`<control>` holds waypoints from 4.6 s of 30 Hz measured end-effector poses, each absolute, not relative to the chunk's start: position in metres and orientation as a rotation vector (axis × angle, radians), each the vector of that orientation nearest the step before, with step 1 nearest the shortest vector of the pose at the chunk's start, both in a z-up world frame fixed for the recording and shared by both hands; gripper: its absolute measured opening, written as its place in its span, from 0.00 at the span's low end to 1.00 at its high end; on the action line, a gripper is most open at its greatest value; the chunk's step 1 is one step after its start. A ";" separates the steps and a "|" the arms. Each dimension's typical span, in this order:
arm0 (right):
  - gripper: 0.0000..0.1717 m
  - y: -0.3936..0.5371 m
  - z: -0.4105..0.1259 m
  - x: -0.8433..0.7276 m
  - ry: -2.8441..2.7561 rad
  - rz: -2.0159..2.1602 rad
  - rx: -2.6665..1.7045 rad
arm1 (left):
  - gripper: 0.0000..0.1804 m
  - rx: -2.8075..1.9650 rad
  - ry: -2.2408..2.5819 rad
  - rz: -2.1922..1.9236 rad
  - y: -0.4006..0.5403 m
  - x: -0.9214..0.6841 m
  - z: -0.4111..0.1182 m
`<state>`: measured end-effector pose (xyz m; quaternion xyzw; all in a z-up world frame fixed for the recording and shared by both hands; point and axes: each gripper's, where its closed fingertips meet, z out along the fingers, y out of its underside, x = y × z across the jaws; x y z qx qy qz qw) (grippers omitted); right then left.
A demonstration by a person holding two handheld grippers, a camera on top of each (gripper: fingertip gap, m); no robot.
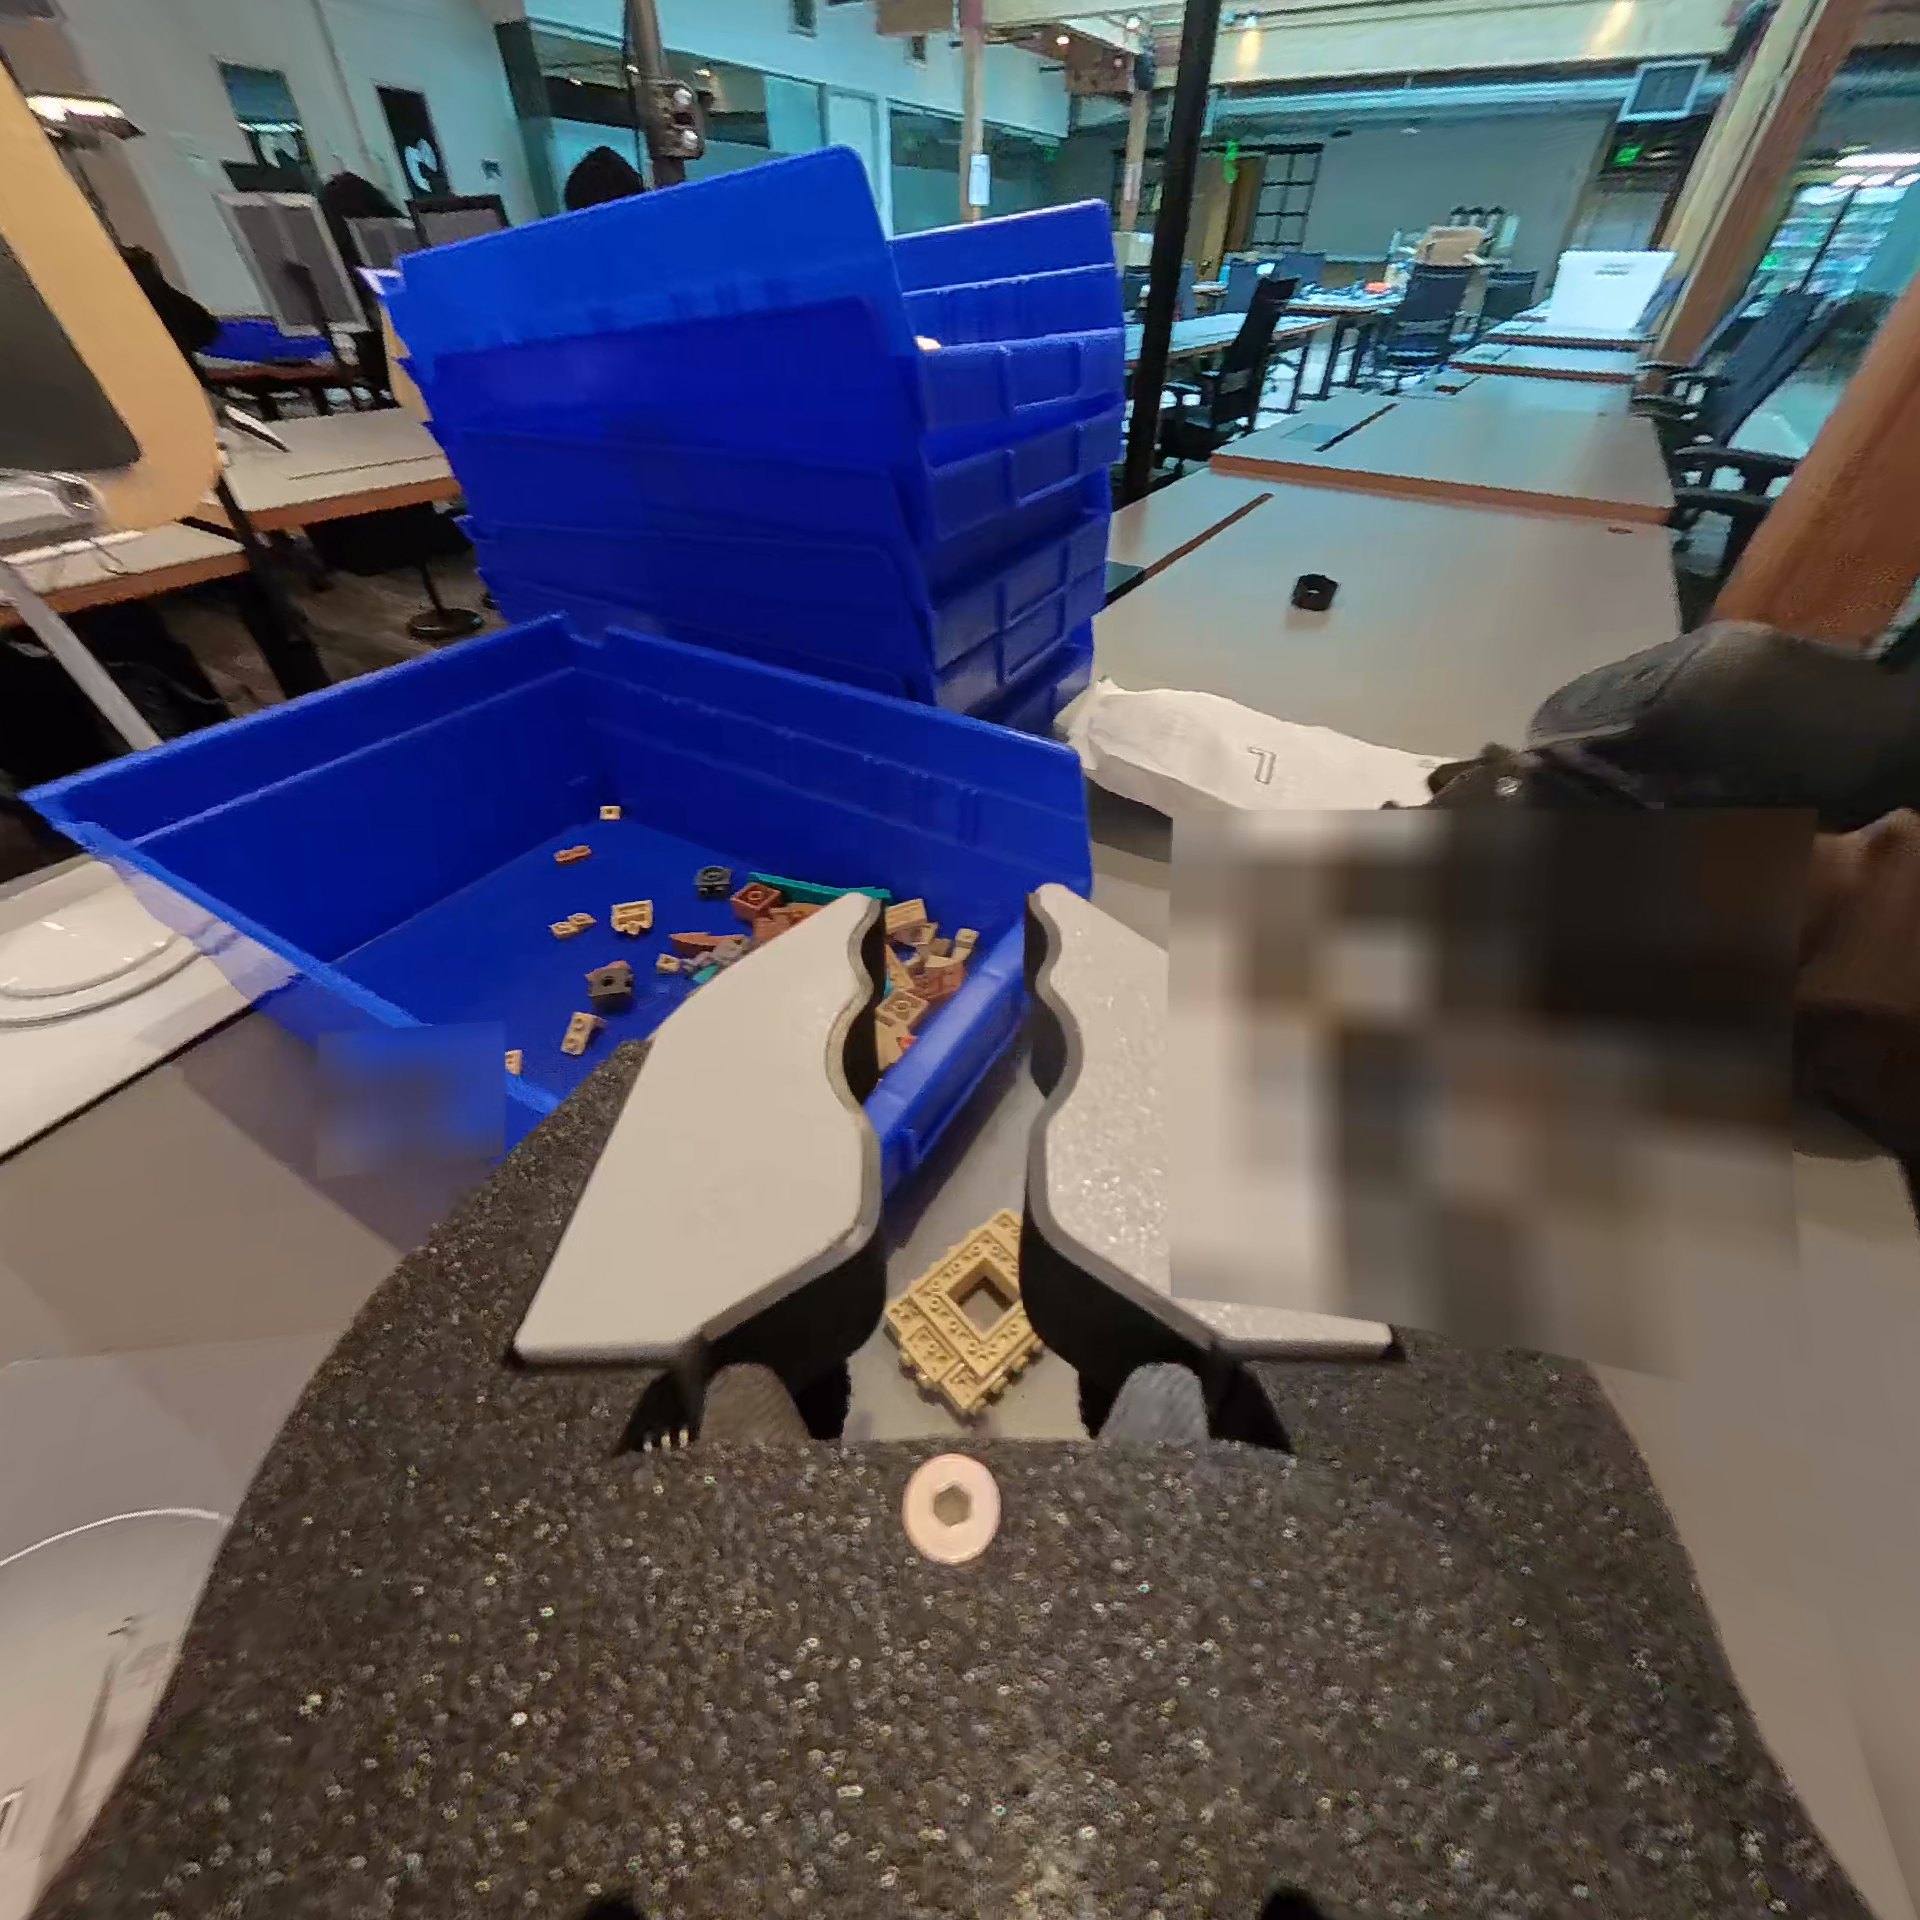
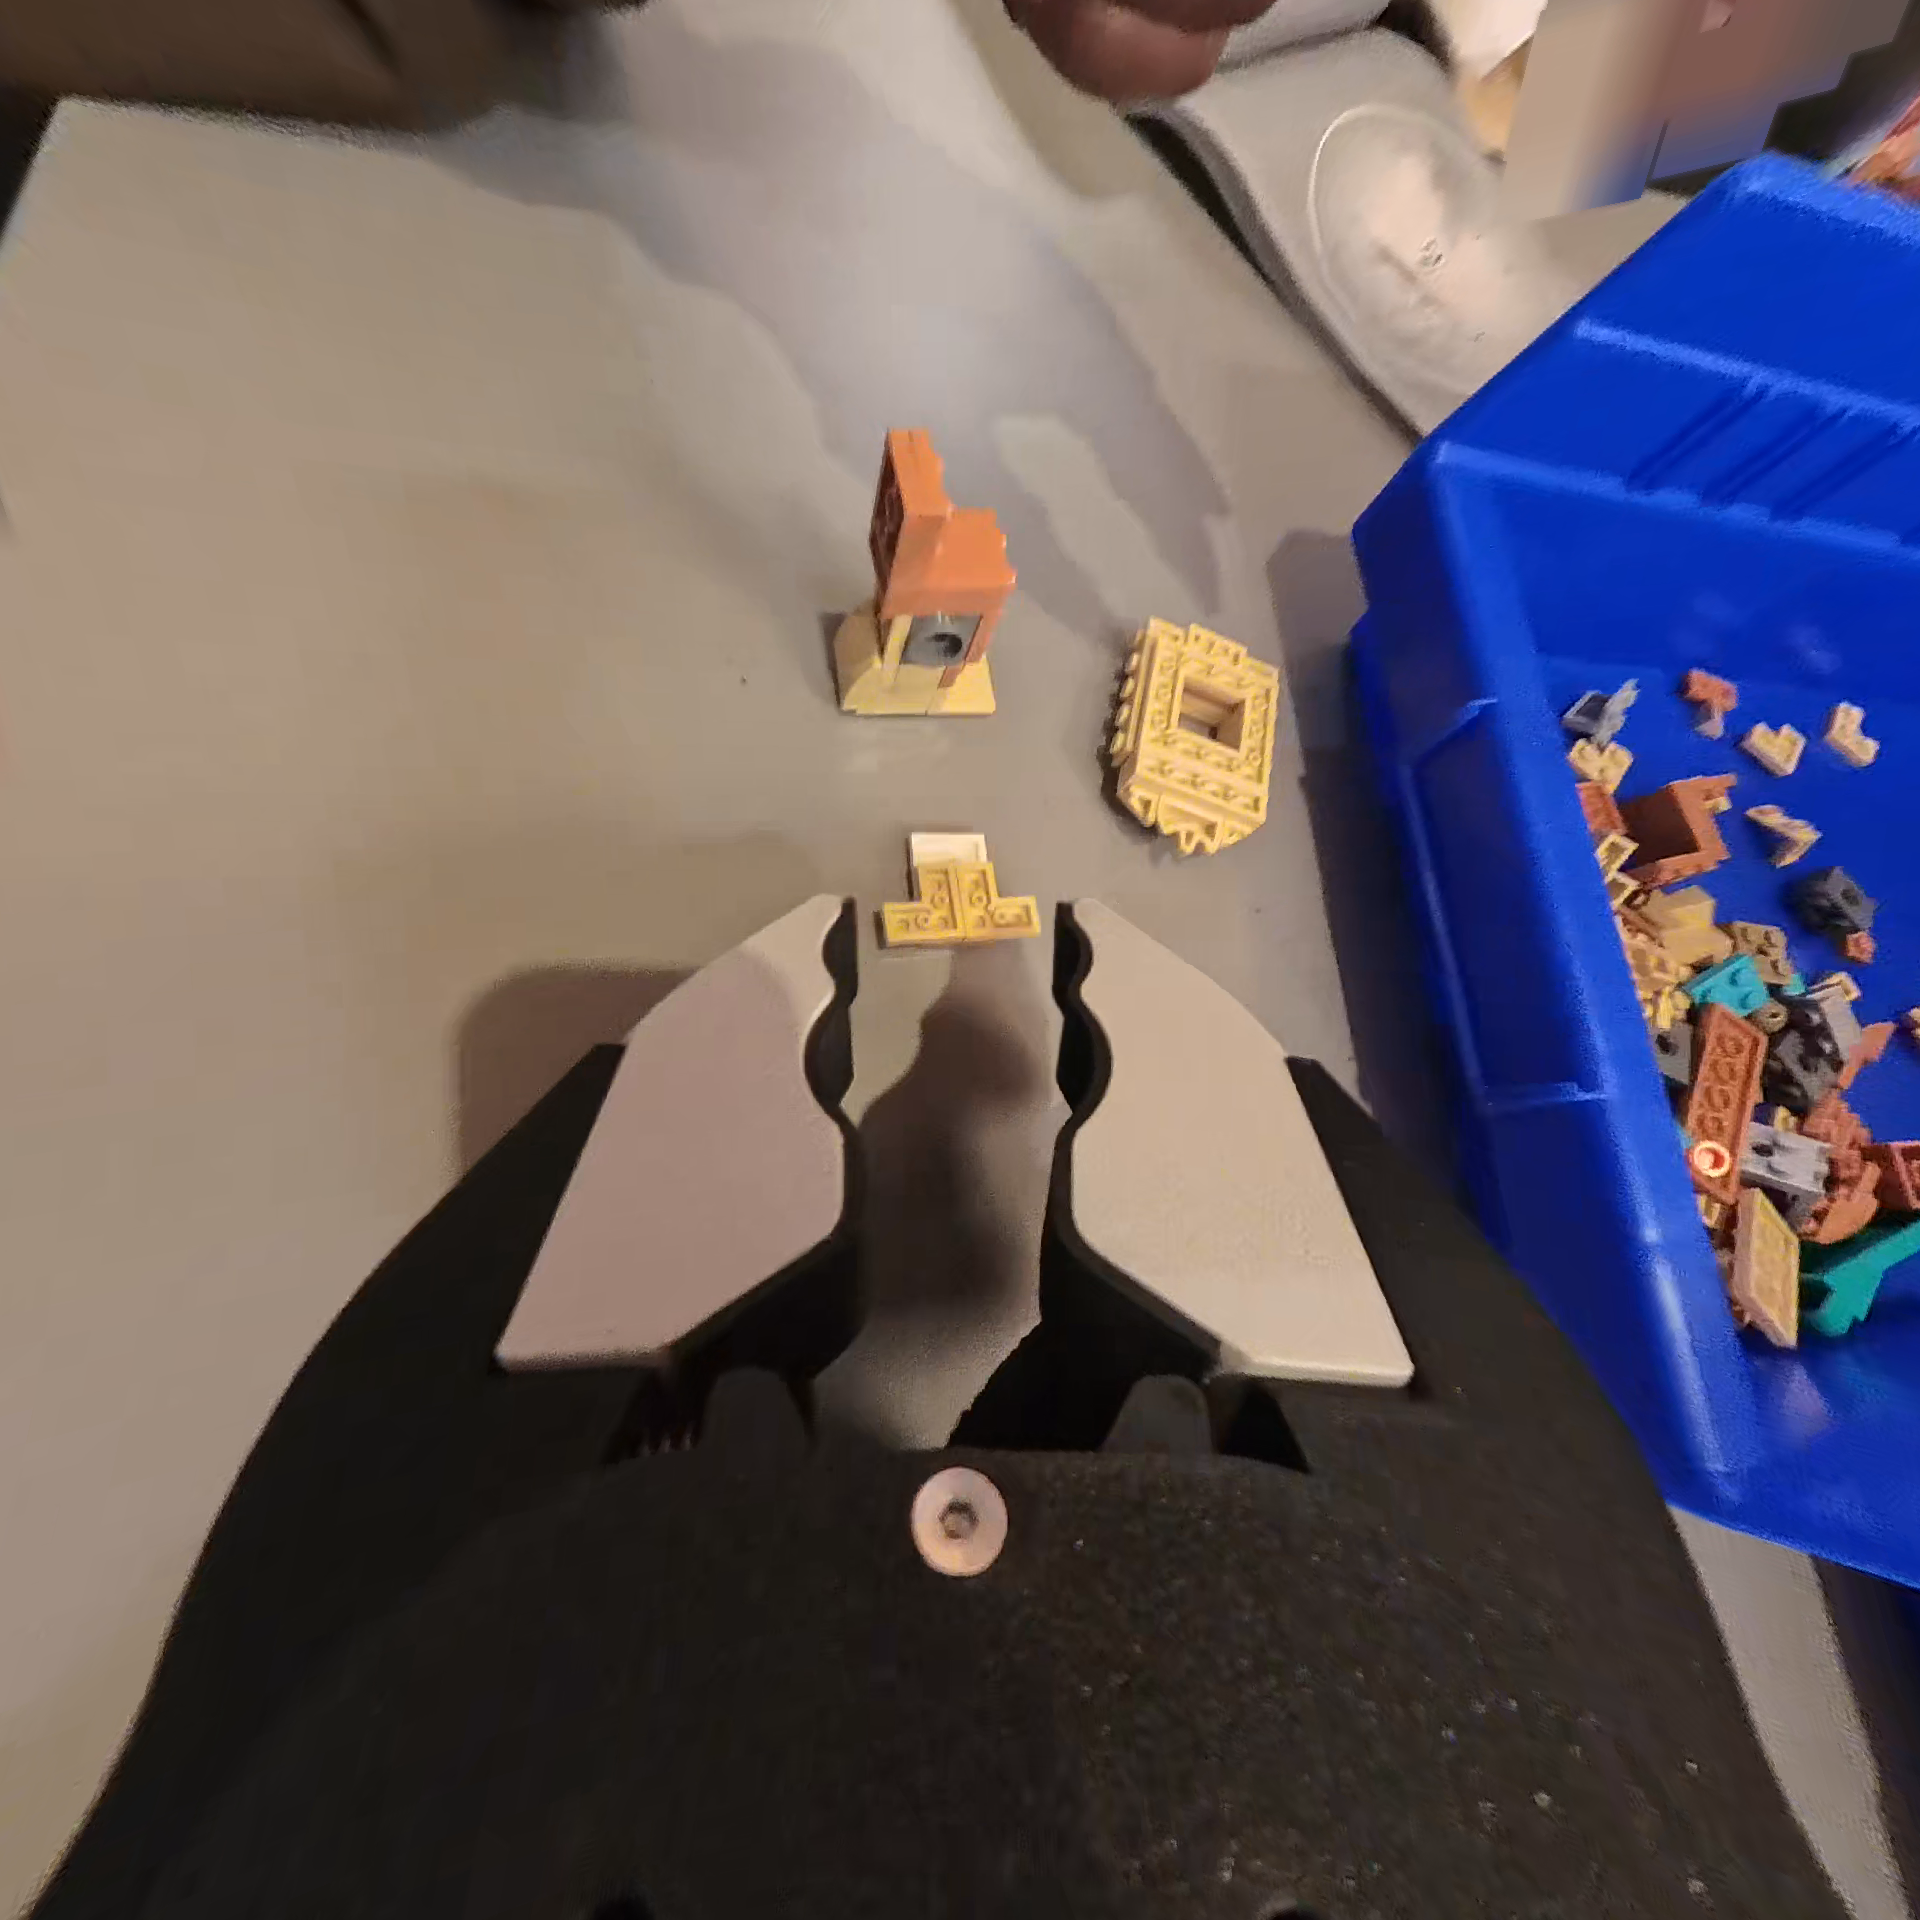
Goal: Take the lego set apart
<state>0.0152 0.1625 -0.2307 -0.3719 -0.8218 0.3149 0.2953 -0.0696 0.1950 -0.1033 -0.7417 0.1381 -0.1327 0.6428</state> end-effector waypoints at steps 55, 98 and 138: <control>0.20 0.207 -0.208 -0.021 -1.997 0.642 -0.894 | 0.13 -1.731 0.604 -0.193 0.191 -0.036 -0.122; 0.20 0.176 -0.101 -0.005 -1.502 0.573 -0.426 | 0.02 -1.615 0.747 -0.265 0.174 -0.015 -0.109; 0.04 0.192 -0.121 -0.017 -1.502 0.140 -0.353 | 0.01 -1.638 0.701 -0.132 0.183 -0.029 -0.112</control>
